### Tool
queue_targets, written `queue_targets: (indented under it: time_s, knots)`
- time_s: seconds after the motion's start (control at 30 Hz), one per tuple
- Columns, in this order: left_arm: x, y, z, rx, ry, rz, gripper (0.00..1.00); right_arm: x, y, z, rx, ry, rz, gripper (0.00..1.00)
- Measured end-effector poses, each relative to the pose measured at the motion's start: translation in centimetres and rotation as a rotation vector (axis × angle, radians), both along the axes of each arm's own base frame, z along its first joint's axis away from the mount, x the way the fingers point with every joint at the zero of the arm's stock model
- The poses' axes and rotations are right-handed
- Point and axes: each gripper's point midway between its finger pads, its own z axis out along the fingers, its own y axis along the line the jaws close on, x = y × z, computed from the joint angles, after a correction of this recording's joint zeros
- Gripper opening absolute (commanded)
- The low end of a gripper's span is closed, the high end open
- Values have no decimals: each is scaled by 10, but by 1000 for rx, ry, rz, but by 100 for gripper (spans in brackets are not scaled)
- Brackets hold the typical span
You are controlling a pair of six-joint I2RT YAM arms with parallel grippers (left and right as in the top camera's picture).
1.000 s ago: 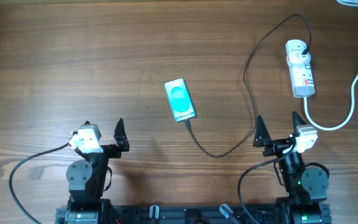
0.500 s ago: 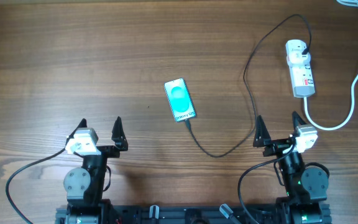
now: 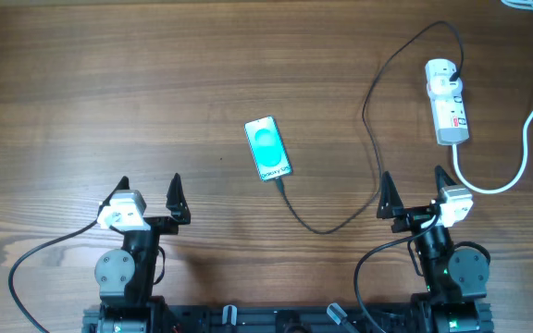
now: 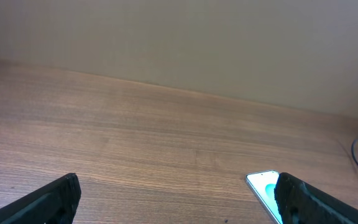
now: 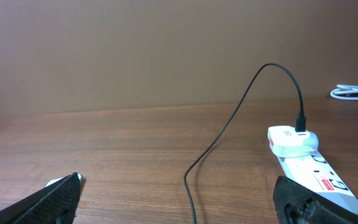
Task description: Plug charger to phone and switch on socket
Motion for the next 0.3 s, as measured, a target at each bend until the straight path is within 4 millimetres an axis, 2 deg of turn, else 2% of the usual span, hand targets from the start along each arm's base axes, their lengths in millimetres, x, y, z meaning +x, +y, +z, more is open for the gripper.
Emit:
queue_targets:
  time_s: [0.3]
  knots:
    - [0, 0, 0, 0, 0, 0, 100, 0, 0, 0, 0, 0, 0, 100]
